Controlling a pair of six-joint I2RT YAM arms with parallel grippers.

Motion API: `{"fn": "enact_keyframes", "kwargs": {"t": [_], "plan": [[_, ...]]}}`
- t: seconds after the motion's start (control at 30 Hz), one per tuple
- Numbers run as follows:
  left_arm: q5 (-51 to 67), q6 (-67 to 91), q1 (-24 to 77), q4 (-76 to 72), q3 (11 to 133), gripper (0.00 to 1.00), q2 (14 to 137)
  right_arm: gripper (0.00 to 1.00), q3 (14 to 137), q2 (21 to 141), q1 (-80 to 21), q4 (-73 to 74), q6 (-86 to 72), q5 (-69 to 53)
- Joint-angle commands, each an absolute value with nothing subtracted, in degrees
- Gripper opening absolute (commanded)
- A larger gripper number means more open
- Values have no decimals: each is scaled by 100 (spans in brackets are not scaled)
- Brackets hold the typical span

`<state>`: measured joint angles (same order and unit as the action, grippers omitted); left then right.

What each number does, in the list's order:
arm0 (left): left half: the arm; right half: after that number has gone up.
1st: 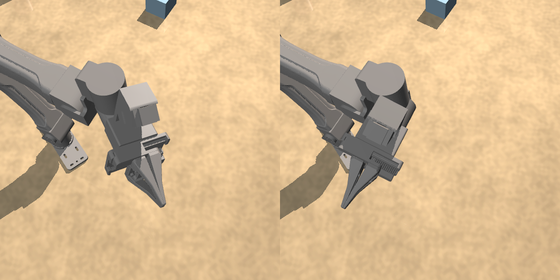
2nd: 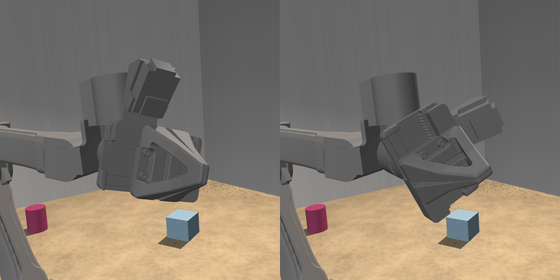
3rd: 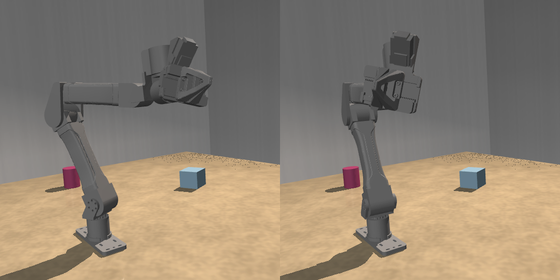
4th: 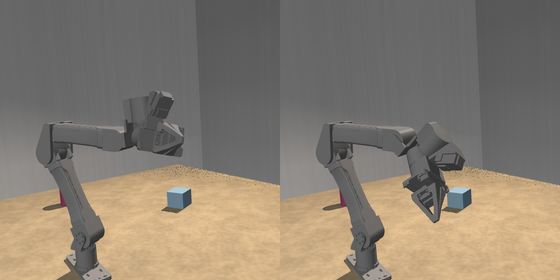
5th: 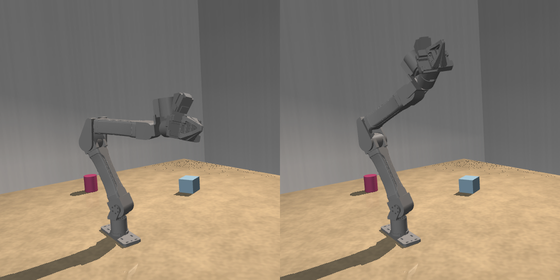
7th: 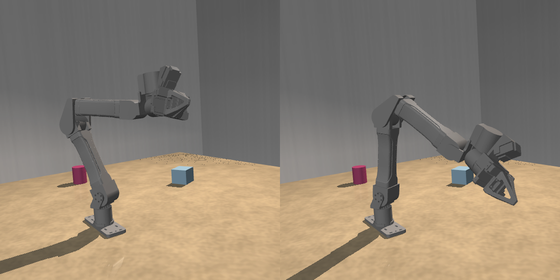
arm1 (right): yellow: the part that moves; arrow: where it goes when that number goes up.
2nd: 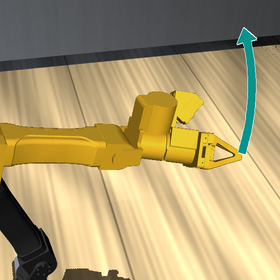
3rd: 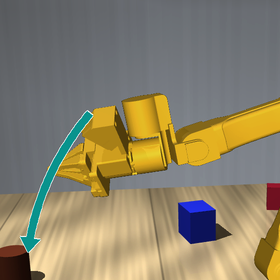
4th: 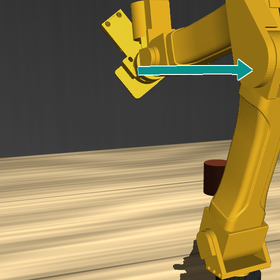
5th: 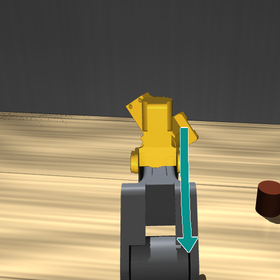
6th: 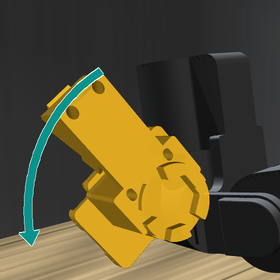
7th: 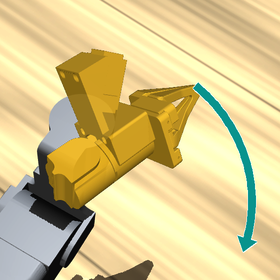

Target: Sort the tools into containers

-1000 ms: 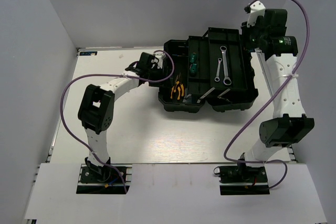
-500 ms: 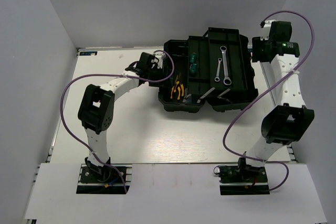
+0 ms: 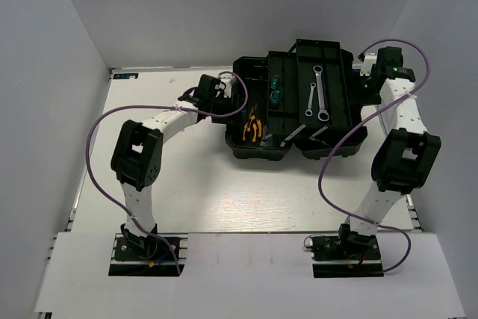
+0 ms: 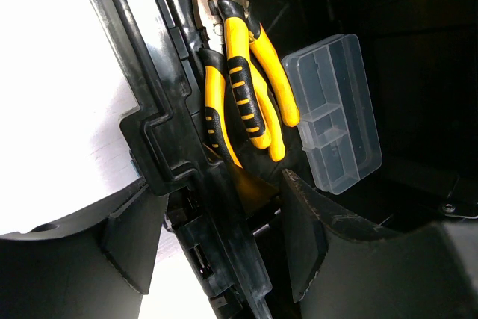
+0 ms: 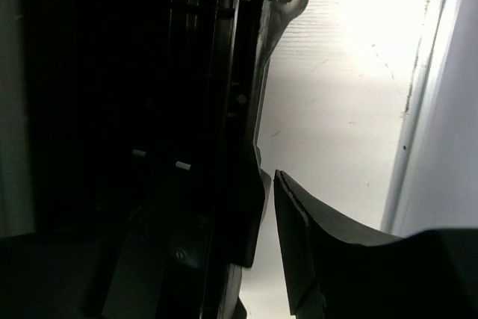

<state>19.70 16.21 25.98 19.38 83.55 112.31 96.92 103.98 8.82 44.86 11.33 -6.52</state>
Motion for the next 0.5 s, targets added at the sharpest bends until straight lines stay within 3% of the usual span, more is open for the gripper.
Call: {"fn": "enact_keyframes", "kwargs": {"t": [0.0, 0.17, 0.2, 0.33, 0.47], "plan": [[2092, 1538, 2610, 1969, 8481, 60, 11373, 59, 9712, 10493, 949, 4298, 1099, -914], [2092, 1538, 2610, 1969, 8481, 60, 11426, 50, 9642, 10556, 967, 4245, 1116, -905], [2092, 1538, 2610, 1969, 8481, 60, 11426, 37, 9624, 10538, 967, 4228, 1142, -975], [2092, 1538, 2610, 1969, 8481, 60, 11426, 0, 9633, 10328, 958, 4306, 1169, -1055], [2145, 1538, 2610, 1969, 8481, 60, 11426, 0, 9808, 10178, 914, 4578, 1213, -1099]]}}
